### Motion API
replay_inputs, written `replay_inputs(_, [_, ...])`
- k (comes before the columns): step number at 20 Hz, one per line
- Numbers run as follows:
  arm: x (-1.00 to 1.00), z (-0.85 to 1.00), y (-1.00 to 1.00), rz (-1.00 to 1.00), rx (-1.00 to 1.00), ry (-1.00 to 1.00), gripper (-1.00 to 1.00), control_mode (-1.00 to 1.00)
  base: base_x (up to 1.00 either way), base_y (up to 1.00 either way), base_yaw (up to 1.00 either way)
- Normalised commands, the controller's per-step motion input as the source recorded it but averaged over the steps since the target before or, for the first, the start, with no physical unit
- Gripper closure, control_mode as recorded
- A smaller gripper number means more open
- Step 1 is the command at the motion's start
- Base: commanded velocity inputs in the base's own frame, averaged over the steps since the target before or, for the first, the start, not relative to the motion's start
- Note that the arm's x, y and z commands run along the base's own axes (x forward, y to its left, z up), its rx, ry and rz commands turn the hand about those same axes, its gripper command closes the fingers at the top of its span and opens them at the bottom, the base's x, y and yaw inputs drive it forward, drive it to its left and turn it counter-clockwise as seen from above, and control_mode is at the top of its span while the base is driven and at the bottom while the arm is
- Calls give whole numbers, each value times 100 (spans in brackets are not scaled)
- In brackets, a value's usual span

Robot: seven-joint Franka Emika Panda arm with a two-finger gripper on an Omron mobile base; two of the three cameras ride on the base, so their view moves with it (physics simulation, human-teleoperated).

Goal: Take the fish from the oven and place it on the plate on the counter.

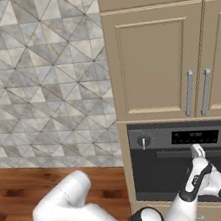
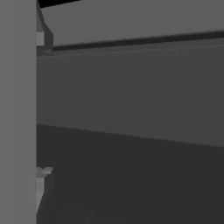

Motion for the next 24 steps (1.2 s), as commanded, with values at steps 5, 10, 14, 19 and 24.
replay_inputs(5, [38,-39,19,0,0,-24,-100,-100,0,0,0])
replay_inputs(10, [17,-19,11,0,0,-19,100,-100,0,0,0])
replay_inputs(14, [0,0,1,0,0,-3,100,-100,0,0,0])
replay_inputs(19, [0,-1,0,0,0,-8,100,-100,0,0,0])
replay_inputs(24, [-18,-4,0,0,0,-1,100,-100,0,0,0])
